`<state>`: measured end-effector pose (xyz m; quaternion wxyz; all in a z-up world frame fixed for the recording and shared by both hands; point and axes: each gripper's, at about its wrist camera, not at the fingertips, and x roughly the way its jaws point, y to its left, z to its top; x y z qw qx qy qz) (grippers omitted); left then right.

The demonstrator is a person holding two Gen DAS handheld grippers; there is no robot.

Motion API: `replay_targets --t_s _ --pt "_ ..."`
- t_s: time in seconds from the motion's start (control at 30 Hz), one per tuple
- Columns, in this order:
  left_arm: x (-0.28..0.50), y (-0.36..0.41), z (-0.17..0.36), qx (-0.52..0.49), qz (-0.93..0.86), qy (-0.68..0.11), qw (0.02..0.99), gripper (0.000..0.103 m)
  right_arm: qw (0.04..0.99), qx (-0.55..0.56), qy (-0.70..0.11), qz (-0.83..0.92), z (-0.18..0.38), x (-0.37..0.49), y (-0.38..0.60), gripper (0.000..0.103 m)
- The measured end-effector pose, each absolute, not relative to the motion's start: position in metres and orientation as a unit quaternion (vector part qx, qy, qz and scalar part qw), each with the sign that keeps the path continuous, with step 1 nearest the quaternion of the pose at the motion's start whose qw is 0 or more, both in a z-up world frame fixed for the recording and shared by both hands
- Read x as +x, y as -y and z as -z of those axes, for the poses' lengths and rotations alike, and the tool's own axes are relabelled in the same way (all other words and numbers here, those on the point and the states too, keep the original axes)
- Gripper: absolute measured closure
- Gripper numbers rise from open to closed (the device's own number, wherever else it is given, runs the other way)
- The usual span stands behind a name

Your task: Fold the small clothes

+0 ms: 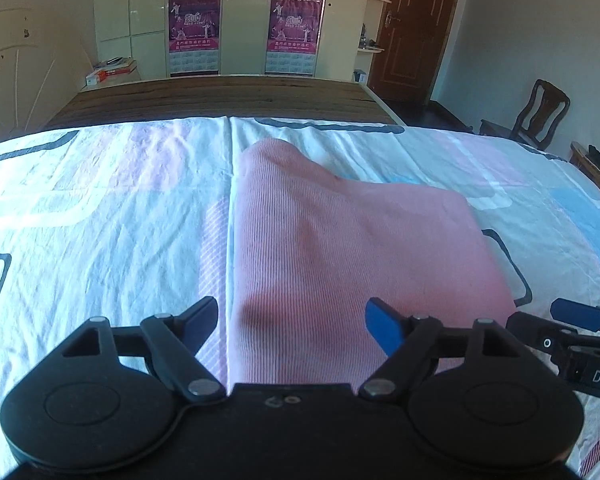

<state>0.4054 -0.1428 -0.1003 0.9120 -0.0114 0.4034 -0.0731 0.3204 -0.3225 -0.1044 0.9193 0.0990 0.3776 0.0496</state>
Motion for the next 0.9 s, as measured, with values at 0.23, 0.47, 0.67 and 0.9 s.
replay_targets --t_s 0.23,0.47,0.67,0.9 --pt "0.433 0.143 0.113 -0.015 0.065 -0.415 0.907 0.023 0.914 0.099 -0.391 -0.046 0.115 0.354 0.329 0.029" --pt "0.448 0.141 0.131 -0.025 0.07 -0.422 0.903 0.016 0.899 0.104 -0.423 -0.039 0.141 0.374 0.337 0.024" --pt "0.456 0.139 0.137 -0.035 0.077 -0.427 0.9 0.011 0.892 0.124 -0.433 -0.039 0.154 0.379 0.345 0.018" --pt "0.462 0.142 0.137 -0.044 0.091 -0.416 0.904 0.025 0.9 0.125 -0.415 -0.038 0.148 0.386 0.344 0.03"
